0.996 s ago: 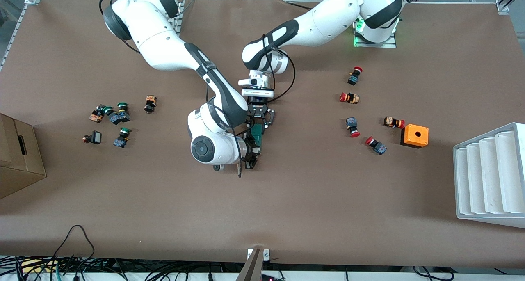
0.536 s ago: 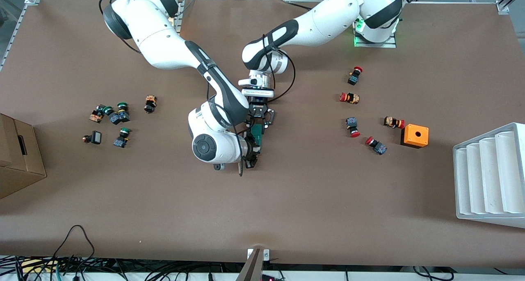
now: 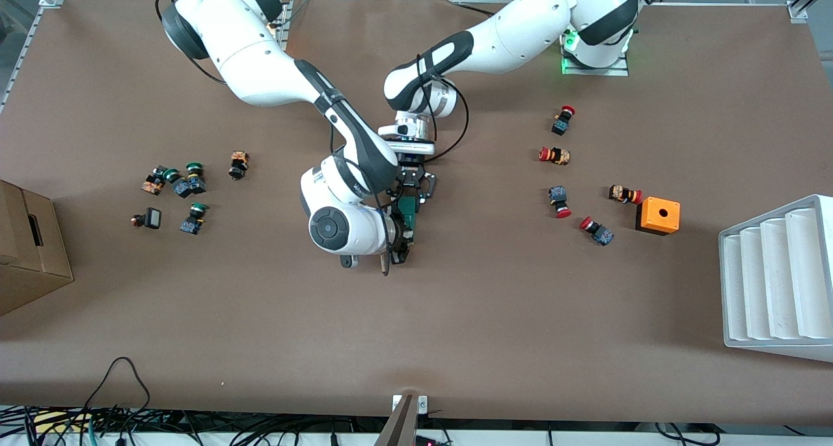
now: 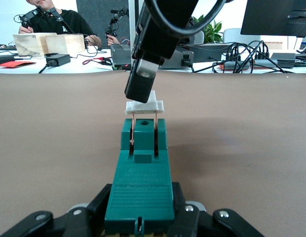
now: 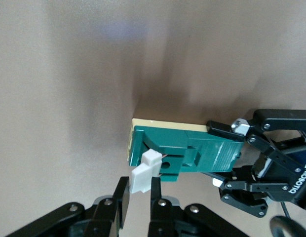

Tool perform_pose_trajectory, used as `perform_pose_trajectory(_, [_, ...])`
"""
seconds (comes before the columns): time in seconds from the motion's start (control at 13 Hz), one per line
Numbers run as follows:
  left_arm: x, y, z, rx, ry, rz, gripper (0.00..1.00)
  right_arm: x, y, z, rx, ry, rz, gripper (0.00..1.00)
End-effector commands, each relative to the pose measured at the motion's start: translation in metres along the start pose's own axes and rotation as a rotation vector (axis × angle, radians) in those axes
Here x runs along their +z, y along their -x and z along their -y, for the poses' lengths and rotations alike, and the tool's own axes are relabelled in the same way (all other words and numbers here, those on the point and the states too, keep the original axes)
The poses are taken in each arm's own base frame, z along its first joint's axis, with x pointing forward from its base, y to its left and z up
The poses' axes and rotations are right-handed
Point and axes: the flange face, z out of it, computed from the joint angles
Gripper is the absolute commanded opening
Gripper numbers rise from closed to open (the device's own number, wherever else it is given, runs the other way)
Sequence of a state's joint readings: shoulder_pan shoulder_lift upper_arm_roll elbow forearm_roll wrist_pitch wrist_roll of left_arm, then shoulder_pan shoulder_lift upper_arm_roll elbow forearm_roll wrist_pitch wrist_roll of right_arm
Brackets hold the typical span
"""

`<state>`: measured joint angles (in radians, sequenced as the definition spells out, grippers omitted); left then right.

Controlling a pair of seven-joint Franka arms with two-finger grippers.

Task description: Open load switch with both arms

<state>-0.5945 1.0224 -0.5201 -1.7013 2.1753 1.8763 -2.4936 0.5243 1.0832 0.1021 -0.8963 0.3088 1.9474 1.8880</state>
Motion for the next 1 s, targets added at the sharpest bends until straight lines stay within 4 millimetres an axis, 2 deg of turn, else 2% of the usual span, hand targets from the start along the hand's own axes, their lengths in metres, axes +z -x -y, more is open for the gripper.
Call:
perform_pose_trajectory(0.0, [-0.004,0.017,-0.018,-0.017,0.054,0.03,0.36,0.013,0.004,-0.022,-0.005,0.082,-0.044,0.22])
perform_pose_trajectory(0.31, [-0.004,0.017,-0.018,-0.018,0.054,0.031,0.36,0.015,0.007,-0.027,-0.015,0.091,-0.052,0.21])
perform_pose_trajectory(0.92, [-0.004,0.018,-0.018,-0.017,0.054,0.032,0.36,-0.01,0.015,-0.031,-0.032,0.088,-0.049,0.24])
